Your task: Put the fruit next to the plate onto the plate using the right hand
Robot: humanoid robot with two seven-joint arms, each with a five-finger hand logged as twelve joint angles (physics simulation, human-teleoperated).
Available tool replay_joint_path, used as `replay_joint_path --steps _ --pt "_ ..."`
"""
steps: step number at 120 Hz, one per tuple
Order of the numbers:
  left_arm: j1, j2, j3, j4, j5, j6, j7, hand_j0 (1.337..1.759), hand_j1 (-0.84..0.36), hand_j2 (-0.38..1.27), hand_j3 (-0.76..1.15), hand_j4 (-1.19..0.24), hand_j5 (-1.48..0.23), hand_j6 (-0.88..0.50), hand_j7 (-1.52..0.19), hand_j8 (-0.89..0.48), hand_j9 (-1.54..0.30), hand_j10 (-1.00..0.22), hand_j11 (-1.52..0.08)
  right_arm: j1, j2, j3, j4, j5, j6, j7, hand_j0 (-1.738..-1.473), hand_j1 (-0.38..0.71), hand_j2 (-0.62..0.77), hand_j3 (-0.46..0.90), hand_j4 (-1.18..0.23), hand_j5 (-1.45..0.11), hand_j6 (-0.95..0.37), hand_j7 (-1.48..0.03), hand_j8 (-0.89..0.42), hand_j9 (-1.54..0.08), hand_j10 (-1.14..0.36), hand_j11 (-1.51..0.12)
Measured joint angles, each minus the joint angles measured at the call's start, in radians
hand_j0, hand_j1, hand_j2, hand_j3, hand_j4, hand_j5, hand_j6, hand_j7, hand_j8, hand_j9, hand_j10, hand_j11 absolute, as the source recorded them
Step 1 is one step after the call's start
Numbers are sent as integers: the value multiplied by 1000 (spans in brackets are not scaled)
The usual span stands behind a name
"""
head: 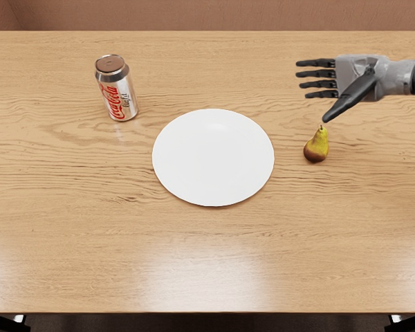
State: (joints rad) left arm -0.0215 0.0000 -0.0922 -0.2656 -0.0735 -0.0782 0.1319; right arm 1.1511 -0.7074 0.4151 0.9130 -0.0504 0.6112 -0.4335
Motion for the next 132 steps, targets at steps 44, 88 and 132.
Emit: replay_joint_path --steps 44,88,132 --pt "0 0 0 0 0 0 0 1658 346 0 0 -2 -3 -2 -3 -2 -3 -2 -3 -32 -19 79 -25 -204 0 55 -1658 -329 -3 0 -17 -22 -17 -22 -17 -22 -17 -22" --pt "0 0 0 0 0 0 0 1658 346 0 0 -2 -3 -2 -3 -2 -3 -2 -3 -210 -4 142 -45 -683 0 658 -1658 -338 0 0 -12 -14 -13 -13 -12 -14 -11 -13" --pt "0 0 0 0 0 0 0 1658 346 0 0 -2 -3 -2 -3 -2 -3 -2 -3 -259 99 21 -245 -715 -7 741 -1658 -335 0 0 -16 -18 -17 -17 -16 -18 -15 -18"
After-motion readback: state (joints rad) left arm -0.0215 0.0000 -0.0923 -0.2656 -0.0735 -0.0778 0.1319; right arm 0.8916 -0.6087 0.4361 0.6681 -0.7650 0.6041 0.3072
